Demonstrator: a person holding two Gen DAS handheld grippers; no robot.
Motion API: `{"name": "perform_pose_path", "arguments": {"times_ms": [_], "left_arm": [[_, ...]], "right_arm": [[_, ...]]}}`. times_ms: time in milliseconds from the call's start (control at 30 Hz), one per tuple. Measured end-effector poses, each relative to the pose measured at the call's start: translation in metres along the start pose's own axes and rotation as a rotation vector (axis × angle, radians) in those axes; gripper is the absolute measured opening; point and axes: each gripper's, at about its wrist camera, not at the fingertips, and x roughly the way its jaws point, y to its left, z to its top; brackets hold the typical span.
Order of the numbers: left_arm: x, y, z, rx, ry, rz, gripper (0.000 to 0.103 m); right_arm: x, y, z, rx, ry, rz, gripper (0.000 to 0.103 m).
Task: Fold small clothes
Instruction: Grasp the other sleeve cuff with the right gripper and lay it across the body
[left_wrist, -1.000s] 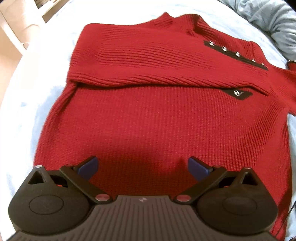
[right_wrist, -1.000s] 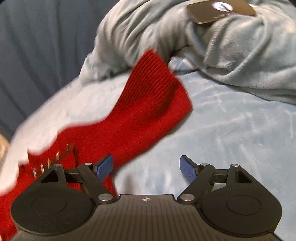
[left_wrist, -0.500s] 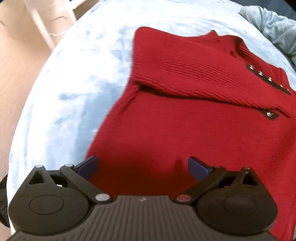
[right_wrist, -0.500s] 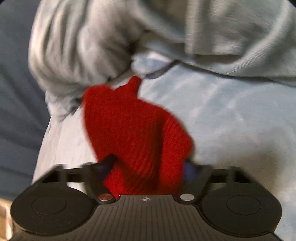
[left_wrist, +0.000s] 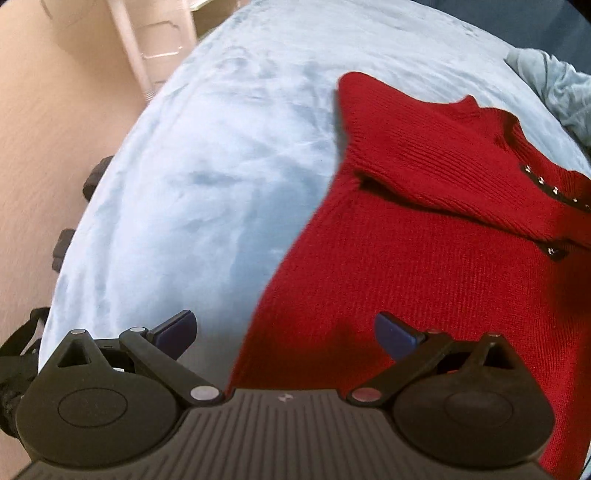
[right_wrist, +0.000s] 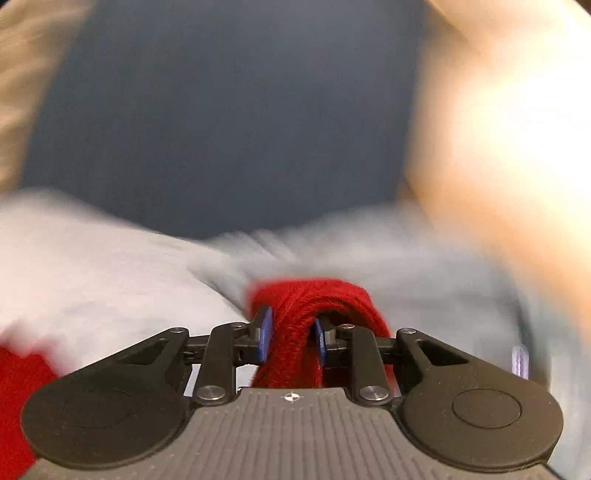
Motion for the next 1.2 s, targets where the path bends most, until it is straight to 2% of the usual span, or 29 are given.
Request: {"name": "perform_pose_path", "arguments": {"times_ms": [33,67,100,133,167,200,233,267,300,333,367,400,467,500,533,567,633,733,800,933,1000,1033,1067,1100,1133,1200], "left_arm": [[-0.001,0.005,-0.001,-0.009,0.0,0.002,0.103],[0.0,0.008,-0.001,-0.017,0.001,0.005,0.103],[0.001,0.011,-0.001,-0.026,0.004,0.006,0.103],[0.002,0.016,-0.002,-0.036,0.008,0.003,0.103],[0.003,0.019,-0.002,-0.042,0.01,0.001,0.103],[0.003,0.021,-0.003,-0.043,0.011,0.0,0.103],[0.003,0.023,-0.003,-0.039,0.01,-0.002,0.103],[0.003,0.023,-0.002,-0.034,0.007,-0.004,0.103],[0.003,0.022,-0.001,-0.032,0.003,-0.011,0.103],[0.003,0.021,-0.001,-0.032,-0.001,-0.024,0.103],[0.002,0.019,0.0,-0.035,-0.004,-0.043,0.103],[0.001,0.017,0.002,-0.042,-0.011,-0.06,0.103],[0.0,0.014,0.006,-0.056,-0.043,-0.1,0.103],[0.0,0.011,0.011,-0.057,-0.056,-0.118,0.103],[0.001,0.008,0.015,-0.058,-0.06,-0.124,0.103],[0.002,0.004,0.02,-0.053,-0.065,-0.128,0.103],[0.007,-0.003,0.027,-0.028,-0.059,-0.118,0.103],[0.016,-0.007,0.028,-0.005,-0.058,-0.091,0.103],[0.022,-0.005,0.026,-0.009,-0.043,-0.061,0.103],[0.028,0.004,0.018,-0.03,-0.01,-0.046,0.103],[0.031,0.006,0.016,-0.025,-0.002,-0.035,0.103],[0.032,0.007,0.016,-0.022,-0.002,-0.029,0.103],[0.033,0.008,0.017,-0.021,-0.005,-0.027,0.103],[0.032,0.009,0.017,-0.022,-0.01,-0.024,0.103],[0.033,0.011,0.018,-0.025,-0.015,-0.019,0.103],[0.035,0.015,0.02,-0.031,-0.024,-0.018,0.103]], "right_arm": [[-0.028,0.038,-0.005,-0.218,-0.099,0.167,0.023],[-0.06,0.072,-0.019,-0.441,-0.157,0.331,0.024],[-0.087,0.095,-0.037,-0.571,-0.172,0.43,0.026],[-0.108,0.106,-0.053,-0.616,-0.144,0.506,0.043],[-0.122,0.11,-0.066,-0.614,-0.057,0.573,0.062],[-0.127,0.108,-0.074,-0.579,0.02,0.597,0.066],[-0.13,0.1,-0.079,-0.525,0.079,0.601,0.067],[-0.126,0.075,-0.085,-0.416,0.148,0.59,0.067],[-0.126,0.075,-0.085,-0.416,0.148,0.59,0.068],[-0.113,0.048,-0.082,-0.323,0.195,0.544,0.071],[-0.113,0.048,-0.082,-0.323,0.195,0.544,0.072],[-0.102,0.035,-0.079,-0.268,0.221,0.518,0.072],[-0.07,0.007,-0.07,-0.133,0.287,0.461,0.073],[-0.043,-0.012,-0.063,0.007,0.339,0.401,0.073],[-0.043,-0.012,-0.063,0.007,0.339,0.401,0.073],[-0.03,-0.025,-0.064,0.087,0.37,0.374,0.073],[-0.016,-0.047,-0.073,0.249,0.444,0.341,0.073],[-0.01,-0.057,-0.105,0.442,0.548,0.342,0.073],[-0.007,-0.053,-0.107,0.461,0.553,0.337,0.073],[0.007,-0.031,-0.102,0.467,0.505,0.257,0.078],[0.034,-0.02,-0.103,0.461,0.544,0.244,0.077],[0.047,-0.013,-0.109,0.451,0.577,0.245,0.065],[0.058,-0.008,-0.118,0.442,0.621,0.252,0.022],[0.072,-0.009,-0.123,0.46,0.644,0.272,0.022],[0.071,-0.028,-0.132,0.576,0.633,0.273,0.017],[0.068,-0.037,-0.136,0.607,0.626,0.264,0.015]]}}
